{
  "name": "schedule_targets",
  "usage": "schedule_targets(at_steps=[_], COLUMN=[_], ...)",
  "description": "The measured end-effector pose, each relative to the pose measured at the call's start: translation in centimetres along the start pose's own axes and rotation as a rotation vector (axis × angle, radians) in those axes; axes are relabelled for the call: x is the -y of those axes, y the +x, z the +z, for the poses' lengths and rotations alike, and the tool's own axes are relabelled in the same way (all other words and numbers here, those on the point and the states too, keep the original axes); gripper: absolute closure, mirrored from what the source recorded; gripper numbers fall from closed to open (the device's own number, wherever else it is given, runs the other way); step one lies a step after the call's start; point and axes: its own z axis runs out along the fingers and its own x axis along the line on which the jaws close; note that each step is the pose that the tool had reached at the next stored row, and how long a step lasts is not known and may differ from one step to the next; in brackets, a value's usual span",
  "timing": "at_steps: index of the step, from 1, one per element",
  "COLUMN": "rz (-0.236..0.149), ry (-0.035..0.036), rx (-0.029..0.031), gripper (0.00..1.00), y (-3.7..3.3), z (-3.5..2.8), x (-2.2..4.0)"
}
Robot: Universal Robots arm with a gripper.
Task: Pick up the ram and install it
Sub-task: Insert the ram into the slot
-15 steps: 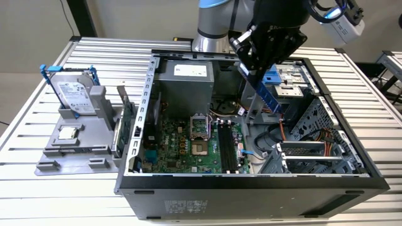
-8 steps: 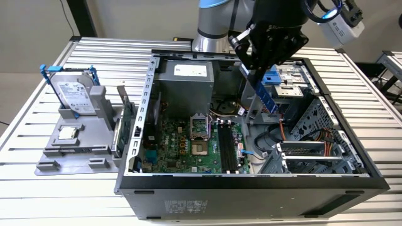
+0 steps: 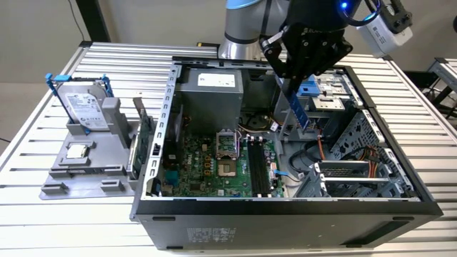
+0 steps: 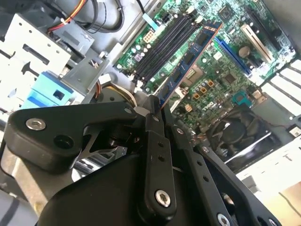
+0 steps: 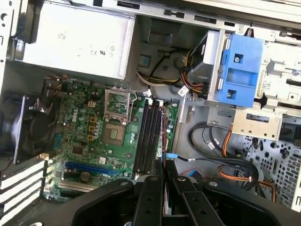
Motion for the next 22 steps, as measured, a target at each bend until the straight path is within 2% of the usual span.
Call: schedule_targets(at_steps=[7, 13, 22], rz=[0.086, 0.145, 0.156], ry=[0.0008, 0.0008, 0.0015], rx=[0.0029, 0.0042, 0.0044], gripper=[1.00, 1.00, 1.00], y=[0.01, 0.01, 0.01], z=[-0.01, 0.01, -0.01], x=[-0.01, 0.00, 0.00])
